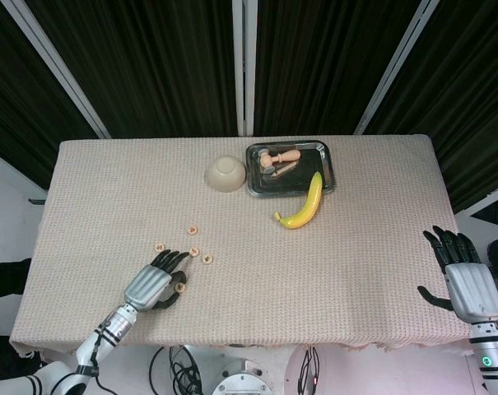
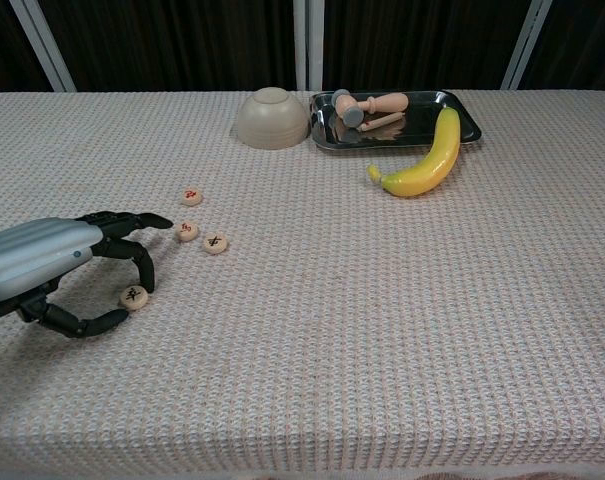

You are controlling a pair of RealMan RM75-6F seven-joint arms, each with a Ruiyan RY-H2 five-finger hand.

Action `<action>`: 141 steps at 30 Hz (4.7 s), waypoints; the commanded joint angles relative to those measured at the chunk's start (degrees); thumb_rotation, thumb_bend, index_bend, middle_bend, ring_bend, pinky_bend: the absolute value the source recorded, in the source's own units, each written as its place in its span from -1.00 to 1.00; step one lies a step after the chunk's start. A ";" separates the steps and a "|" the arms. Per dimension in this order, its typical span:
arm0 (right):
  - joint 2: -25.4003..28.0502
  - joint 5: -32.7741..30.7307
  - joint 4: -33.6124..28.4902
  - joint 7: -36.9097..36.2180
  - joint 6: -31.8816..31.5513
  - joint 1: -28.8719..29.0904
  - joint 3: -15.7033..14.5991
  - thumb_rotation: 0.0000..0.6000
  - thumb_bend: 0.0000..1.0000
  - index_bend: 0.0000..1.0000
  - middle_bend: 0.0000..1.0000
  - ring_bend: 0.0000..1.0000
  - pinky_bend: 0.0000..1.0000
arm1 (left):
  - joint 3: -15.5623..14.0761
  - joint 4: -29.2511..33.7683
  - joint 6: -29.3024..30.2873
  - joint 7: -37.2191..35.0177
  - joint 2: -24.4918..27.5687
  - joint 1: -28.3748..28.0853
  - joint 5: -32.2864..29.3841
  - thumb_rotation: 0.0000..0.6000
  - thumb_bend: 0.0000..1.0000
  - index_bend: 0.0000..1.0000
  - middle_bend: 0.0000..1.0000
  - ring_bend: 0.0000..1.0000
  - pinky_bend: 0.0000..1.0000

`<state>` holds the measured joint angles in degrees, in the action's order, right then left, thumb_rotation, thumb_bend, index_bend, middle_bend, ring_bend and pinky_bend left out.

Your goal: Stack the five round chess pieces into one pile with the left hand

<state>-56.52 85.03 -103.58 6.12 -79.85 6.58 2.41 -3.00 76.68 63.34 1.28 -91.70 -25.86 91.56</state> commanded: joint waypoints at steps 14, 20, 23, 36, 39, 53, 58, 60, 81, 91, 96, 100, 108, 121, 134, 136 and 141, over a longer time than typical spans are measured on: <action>0.07 -0.28 0.00 0.08 0.42 0.14 -0.08 1.00 -0.74 -1.00 -1.00 -1.00 -1.00 | 0.47 0.26 1.79 -0.03 -0.08 -0.29 0.10 1.00 -0.26 -0.08 -0.91 -1.00 -1.00; 0.17 -0.21 0.02 -0.22 0.22 0.05 -0.08 1.00 -0.75 -1.00 -1.00 -1.00 -1.00 | 3.29 1.55 2.66 0.21 2.09 -1.36 -1.20 1.00 -0.26 -0.07 -0.91 -1.00 -1.00; 0.20 -0.13 0.03 -0.38 0.14 0.04 -0.06 1.00 -0.75 -1.00 -1.00 -1.00 -1.00 | 5.21 1.76 1.70 -0.54 3.37 -2.26 -3.22 1.00 -0.26 -0.06 -0.90 -1.00 -1.00; 0.07 0.12 0.10 -0.34 0.09 0.01 -0.20 1.00 -0.74 -1.00 -1.00 -1.00 -1.00 | 7.94 -5.62 -4.03 -1.91 1.22 -4.76 -10.11 1.00 -0.26 -0.07 -0.91 -1.00 -1.00; 0.06 0.01 0.18 -0.40 0.08 0.00 -0.16 1.00 -0.74 -1.00 -1.00 -1.00 -1.00 | 8.03 -7.46 -4.06 -3.13 0.34 -4.73 -10.58 1.00 -0.26 -0.07 -0.91 -1.00 -1.00; -0.05 -0.53 0.31 -0.39 0.68 0.24 -0.11 1.00 -0.74 -1.00 -1.00 -1.00 -1.00 | 7.51 -11.32 -4.07 -4.69 -1.35 -5.32 -10.23 1.00 -0.26 -0.12 -0.91 -1.00 -1.00; 0.04 -0.77 0.38 -0.53 0.90 0.33 -0.05 1.00 -0.74 -1.00 -1.00 -1.00 -1.00 | 7.75 -11.85 -4.22 -4.95 -1.43 -5.36 -10.85 1.00 -0.26 -0.15 -0.91 -1.00 -1.00; 0.04 -0.81 0.40 -0.56 1.01 0.36 -0.07 1.00 -0.74 -1.00 -1.00 -1.00 -1.00 | 7.76 -11.86 -4.37 -5.31 -1.35 -5.37 -11.02 1.00 -0.26 -0.15 -0.91 -1.00 -1.00; 0.13 -1.09 0.30 -0.62 0.62 0.22 0.10 1.00 -0.74 -1.00 -1.00 -1.00 -1.00 | 7.17 -10.29 -3.16 -6.27 -0.74 -5.33 -10.05 1.00 -0.26 -0.31 -0.91 -1.00 -1.00; -0.10 -0.97 0.27 -0.08 0.85 0.31 -0.05 1.00 -0.74 -1.00 -1.00 -1.00 -1.00 | 7.73 -5.85 -1.68 -4.50 -1.57 -7.25 -7.40 1.00 -0.29 -0.33 -0.91 -1.00 -1.00; 0.02 -1.25 0.48 -0.52 0.75 0.25 0.10 1.00 -0.74 -1.00 -1.00 -1.00 -1.00 | 8.18 -5.39 -2.82 -2.81 -3.28 -9.29 -6.71 1.00 -0.29 -0.33 -0.91 -1.00 -1.00; 0.14 -1.26 0.61 -0.93 0.72 0.24 0.14 1.00 -0.74 -1.00 -1.00 -1.00 -1.00 | 8.01 -5.87 -4.39 -1.57 -4.36 -10.33 -7.03 1.00 -0.29 -0.33 -0.90 -1.00 -1.00; 0.35 -0.88 0.56 -1.43 0.36 0.07 0.10 1.00 -0.74 -1.00 -1.00 -1.00 -1.00 | 7.67 -8.90 -5.48 0.52 -6.52 -10.75 -8.32 1.00 -0.29 -0.32 -0.90 -1.00 -1.00; 0.23 -0.64 0.28 -0.88 0.55 0.15 -0.07 1.00 -0.74 -1.00 -1.00 -1.00 -1.00 | 7.06 -10.21 -6.23 -0.85 -6.61 -10.91 -8.79 1.00 -0.29 -0.30 -0.90 -1.00 -1.00; 0.65 -0.32 0.57 -1.50 1.29 0.41 -0.36 1.00 -0.74 -1.00 -1.00 -1.00 -1.00 | 6.95 -11.32 -6.37 -0.65 -7.27 -11.05 -9.24 1.00 -0.29 -0.19 -0.90 -1.00 -1.00; 0.63 -0.39 0.56 -1.43 1.30 0.43 -0.34 1.00 -0.74 -1.00 -1.00 -1.00 -1.00 | 7.00 -11.42 -6.29 -0.73 -7.27 -11.04 -9.29 1.00 -0.29 -0.16 -0.89 -1.00 -1.00; 0.53 -0.72 0.62 -1.20 1.57 0.53 -0.29 1.00 -0.74 -1.00 -1.00 -1.00 -1.00 | 7.07 -11.12 -6.12 -1.14 -7.04 -10.91 -9.49 1.00 -0.29 -0.10 -0.88 -1.00 -1.00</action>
<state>-55.99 84.30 -102.96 4.92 -78.29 7.11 2.12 4.06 65.55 57.21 0.15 -98.75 -36.78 82.08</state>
